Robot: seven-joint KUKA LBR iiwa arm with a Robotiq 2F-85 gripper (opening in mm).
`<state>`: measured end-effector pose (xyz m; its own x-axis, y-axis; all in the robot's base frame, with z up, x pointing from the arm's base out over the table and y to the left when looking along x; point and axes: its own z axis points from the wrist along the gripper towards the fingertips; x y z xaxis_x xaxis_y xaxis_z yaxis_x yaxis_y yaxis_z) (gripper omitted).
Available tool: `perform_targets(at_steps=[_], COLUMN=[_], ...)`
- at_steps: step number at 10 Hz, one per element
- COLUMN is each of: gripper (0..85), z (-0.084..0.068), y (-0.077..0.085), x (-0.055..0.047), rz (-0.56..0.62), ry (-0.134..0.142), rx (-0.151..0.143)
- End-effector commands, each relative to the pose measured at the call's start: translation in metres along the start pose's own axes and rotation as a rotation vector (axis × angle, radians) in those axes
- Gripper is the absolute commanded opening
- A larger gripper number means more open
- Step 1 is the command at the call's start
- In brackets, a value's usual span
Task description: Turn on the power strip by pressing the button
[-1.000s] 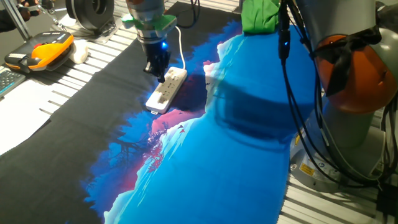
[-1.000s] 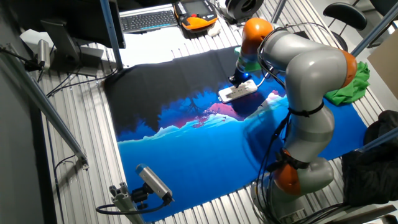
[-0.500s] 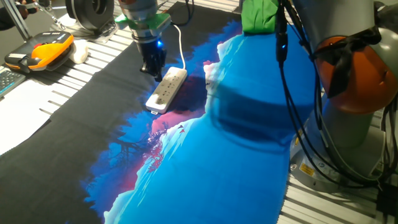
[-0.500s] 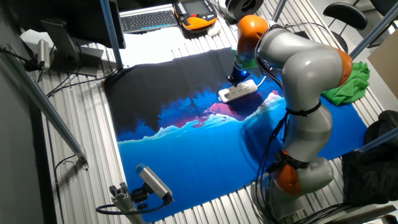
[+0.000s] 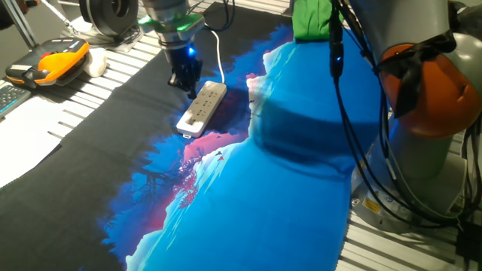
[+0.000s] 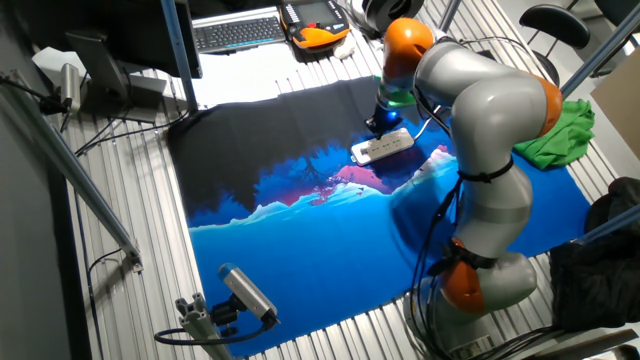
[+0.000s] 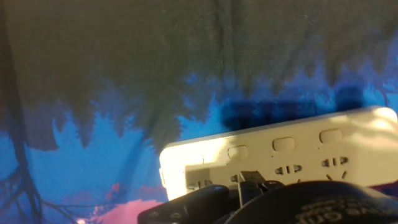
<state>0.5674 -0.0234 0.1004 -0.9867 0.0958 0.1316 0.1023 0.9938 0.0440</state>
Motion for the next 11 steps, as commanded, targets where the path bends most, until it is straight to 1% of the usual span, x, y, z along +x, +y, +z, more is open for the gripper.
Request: perform_targets(at_steps=[1, 2, 3, 4, 5, 7, 8, 9, 11], gripper=[0.0, 0.0, 0.0, 0.0, 0.0, 0.0, 0.0, 0.0, 0.0], z=[0.0, 0.0, 0.0, 0.0, 0.003, 0.018, 0.024, 0.026, 0.029], y=[0.0, 0.0, 0.0, 0.0, -0.002, -0.013, -0.018, -0.02, -0.028], x=[0.0, 0.0, 0.0, 0.0, -0.004, -0.019, -0.025, -0.027, -0.027], rz=[0.015, 0.02, 0.005, -0.017, -0.032, -0.069, -0.075, -0.086, -0.097], ry=[-0.017, -0.031, -0.042, -0.045, -0.049, -0.067, -0.069, -0.071, -0.069], rx=[-0.005, -0.032, -0.012, -0.008, -0.003, 0.029, 0.019, 0.029, 0.023])
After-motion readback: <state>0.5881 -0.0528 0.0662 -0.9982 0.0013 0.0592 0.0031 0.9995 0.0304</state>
